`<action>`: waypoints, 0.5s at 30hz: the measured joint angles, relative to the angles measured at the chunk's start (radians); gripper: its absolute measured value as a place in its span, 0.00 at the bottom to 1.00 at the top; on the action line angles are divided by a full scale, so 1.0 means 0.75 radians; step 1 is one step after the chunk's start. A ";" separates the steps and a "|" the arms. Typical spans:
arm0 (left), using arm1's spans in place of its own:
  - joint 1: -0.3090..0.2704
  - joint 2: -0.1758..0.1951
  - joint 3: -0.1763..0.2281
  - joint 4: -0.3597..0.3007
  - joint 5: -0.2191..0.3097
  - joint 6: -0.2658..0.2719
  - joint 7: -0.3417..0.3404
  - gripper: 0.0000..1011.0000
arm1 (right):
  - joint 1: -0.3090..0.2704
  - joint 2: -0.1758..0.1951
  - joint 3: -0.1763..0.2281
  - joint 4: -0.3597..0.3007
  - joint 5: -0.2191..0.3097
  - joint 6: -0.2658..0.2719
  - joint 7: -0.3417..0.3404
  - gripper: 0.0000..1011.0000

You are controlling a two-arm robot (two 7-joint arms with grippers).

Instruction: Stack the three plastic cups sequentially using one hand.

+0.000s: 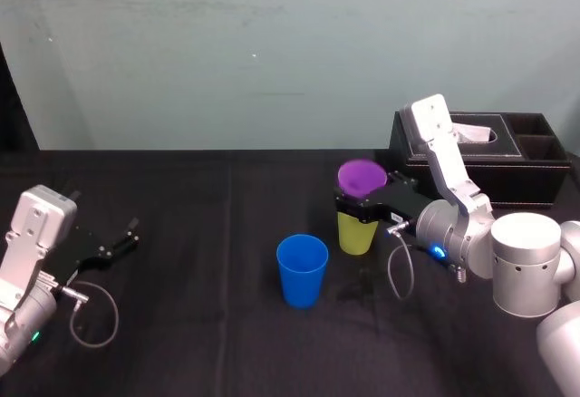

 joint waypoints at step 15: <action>0.000 0.000 0.000 0.000 0.000 0.000 0.000 0.99 | 0.000 0.001 0.000 -0.002 0.001 0.001 -0.001 0.99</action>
